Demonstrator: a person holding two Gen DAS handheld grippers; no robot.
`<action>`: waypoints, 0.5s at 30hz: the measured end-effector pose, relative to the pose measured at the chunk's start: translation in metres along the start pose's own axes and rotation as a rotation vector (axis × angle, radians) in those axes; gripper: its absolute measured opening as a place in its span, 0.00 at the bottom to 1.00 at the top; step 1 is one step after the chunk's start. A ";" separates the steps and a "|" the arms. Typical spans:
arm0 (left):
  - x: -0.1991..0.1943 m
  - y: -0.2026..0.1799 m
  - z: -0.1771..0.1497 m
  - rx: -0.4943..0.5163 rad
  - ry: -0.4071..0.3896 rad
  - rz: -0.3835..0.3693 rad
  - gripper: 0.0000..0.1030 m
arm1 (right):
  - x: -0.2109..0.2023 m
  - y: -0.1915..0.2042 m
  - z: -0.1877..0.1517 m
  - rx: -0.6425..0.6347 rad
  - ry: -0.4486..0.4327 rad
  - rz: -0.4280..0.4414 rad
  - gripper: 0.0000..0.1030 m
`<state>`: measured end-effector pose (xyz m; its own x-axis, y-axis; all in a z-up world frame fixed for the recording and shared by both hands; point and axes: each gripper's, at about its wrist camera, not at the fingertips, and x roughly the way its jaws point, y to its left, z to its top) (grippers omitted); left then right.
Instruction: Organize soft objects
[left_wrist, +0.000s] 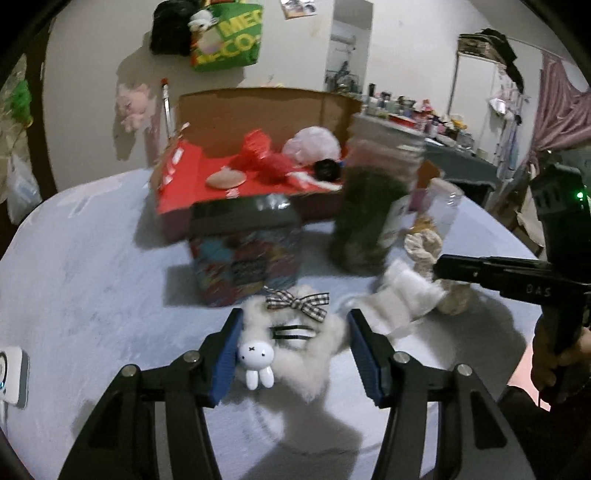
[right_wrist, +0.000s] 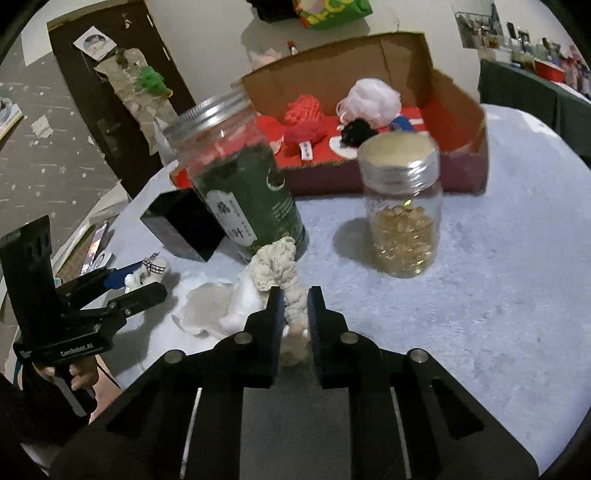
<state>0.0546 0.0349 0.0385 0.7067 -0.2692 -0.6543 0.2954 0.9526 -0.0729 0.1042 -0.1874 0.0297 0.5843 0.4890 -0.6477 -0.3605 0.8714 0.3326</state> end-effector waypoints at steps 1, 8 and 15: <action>0.000 -0.003 0.002 0.006 -0.001 -0.007 0.56 | -0.002 0.000 0.000 -0.002 -0.007 -0.003 0.12; 0.007 -0.013 0.009 0.015 0.002 -0.023 0.56 | -0.008 -0.005 0.004 -0.016 -0.008 -0.002 0.12; 0.013 -0.014 0.007 0.024 0.030 -0.017 0.56 | -0.012 -0.018 0.001 -0.002 0.008 -0.027 0.12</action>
<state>0.0641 0.0168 0.0364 0.6818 -0.2810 -0.6754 0.3229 0.9441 -0.0668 0.1043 -0.2086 0.0324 0.5875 0.4653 -0.6621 -0.3462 0.8840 0.3142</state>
